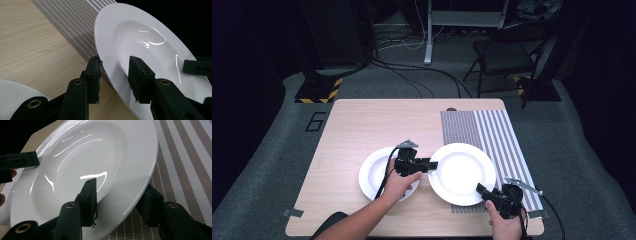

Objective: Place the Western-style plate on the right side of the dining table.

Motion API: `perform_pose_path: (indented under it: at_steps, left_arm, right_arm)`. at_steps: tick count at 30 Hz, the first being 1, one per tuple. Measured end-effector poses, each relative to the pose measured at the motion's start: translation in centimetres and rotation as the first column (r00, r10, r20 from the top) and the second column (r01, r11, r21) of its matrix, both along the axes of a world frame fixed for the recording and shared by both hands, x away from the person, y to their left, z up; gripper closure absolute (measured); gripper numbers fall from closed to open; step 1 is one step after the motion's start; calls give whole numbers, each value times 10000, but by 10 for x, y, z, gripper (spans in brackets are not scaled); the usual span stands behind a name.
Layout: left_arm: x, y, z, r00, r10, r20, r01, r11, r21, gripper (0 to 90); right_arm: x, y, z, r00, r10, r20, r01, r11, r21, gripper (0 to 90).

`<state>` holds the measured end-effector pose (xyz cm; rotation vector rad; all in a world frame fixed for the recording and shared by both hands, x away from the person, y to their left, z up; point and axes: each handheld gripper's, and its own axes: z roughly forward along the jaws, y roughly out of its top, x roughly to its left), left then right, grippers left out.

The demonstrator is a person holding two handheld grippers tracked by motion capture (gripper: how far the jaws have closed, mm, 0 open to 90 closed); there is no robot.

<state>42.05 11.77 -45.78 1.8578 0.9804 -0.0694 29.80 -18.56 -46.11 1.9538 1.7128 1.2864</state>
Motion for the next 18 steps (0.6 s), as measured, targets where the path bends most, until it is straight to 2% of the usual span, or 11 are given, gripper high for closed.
perform_pose_path:
  at_steps: [9, 18]
  left_arm:
    - [-4, -20, -4, 9997, -259, -44, 260, 9997, 45, 624]
    - [-5, -29, -9, 9999, -169, 32, 169, 9997, 169, 624]
  right_arm:
    - [-8, -17, 0, 9976, -693, -65, 693, 9976, -4, 542]
    - [-3, -25, -2, 9954, -944, -166, 942, 9955, -109, 542]
